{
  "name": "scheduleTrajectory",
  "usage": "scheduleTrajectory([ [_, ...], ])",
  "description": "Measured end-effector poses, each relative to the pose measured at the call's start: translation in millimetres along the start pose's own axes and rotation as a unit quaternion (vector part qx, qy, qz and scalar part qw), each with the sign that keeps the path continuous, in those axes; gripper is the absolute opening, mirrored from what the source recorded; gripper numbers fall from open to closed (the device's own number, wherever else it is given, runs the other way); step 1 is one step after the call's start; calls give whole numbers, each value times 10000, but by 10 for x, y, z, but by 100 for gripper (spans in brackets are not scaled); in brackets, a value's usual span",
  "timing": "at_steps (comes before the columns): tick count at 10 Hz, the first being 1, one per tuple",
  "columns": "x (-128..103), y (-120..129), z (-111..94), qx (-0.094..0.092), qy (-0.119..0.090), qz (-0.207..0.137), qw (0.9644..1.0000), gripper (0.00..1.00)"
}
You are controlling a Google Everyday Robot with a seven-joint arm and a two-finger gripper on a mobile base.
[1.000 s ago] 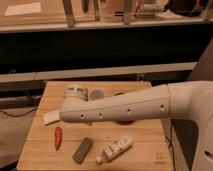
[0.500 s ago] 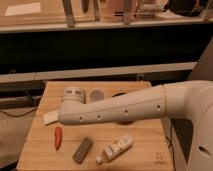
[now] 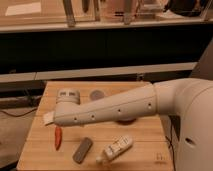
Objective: Place the pepper in the ceramic cup
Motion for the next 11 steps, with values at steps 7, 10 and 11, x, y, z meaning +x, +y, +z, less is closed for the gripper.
scheduleTrajectory([
  [7, -129, -131, 77, 32, -128, -423, 9990, 19],
  [10, -191, -182, 70, 49, -178, -601, 9980, 14],
  [11, -199, -185, 77, 52, -195, -632, 9978, 22],
])
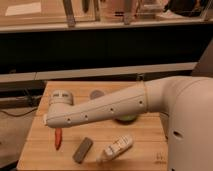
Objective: Place the pepper in the ceramic cup
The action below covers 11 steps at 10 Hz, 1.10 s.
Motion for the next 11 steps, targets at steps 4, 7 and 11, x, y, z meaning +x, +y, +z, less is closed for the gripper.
scheduleTrajectory([
  [4, -87, -109, 12, 26, -101, -239, 9997, 58],
  [7, -155, -186, 25, 47, -171, -390, 9991, 68],
  [11, -258, -333, 82, 79, -247, -496, 9984, 80],
])
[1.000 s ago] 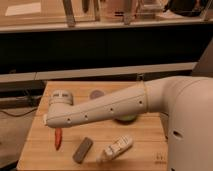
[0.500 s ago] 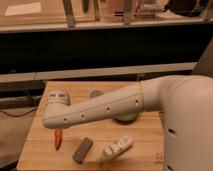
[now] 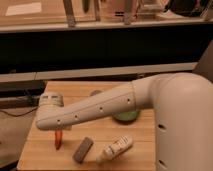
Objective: Place the pepper in the ceramic cup
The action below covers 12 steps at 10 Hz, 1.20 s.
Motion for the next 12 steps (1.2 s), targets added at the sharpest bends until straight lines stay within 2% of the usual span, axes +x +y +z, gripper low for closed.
scheduleTrajectory([
  [2, -43, -65, 26, 32, -41, -34, 10000, 77],
  [5, -120, -208, 78, 72, -105, -86, 9999, 48],
  [6, -119, -193, 82, 80, -113, -75, 9999, 40],
  [7, -137, -218, 87, 96, -127, -78, 9998, 37],
  [8, -158, -277, 93, 122, -149, -63, 9998, 40],
  [11, -213, -349, 108, 156, -211, -56, 9996, 68],
  [12, -218, -334, 112, 157, -222, -61, 9996, 74],
])
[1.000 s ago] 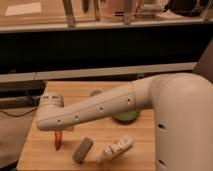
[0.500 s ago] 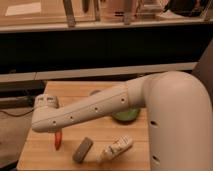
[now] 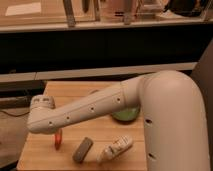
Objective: Place the pepper in the ceramic cup
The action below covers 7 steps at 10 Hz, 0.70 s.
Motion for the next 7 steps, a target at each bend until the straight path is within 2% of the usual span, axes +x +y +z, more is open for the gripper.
scheduleTrajectory([
  [1, -32, -22, 0, 42, -59, 52, 10000, 80],
  [4, -40, -32, 4, 52, -80, 154, 9998, 79],
  [7, -95, -188, 34, 104, -129, 192, 9997, 56],
])
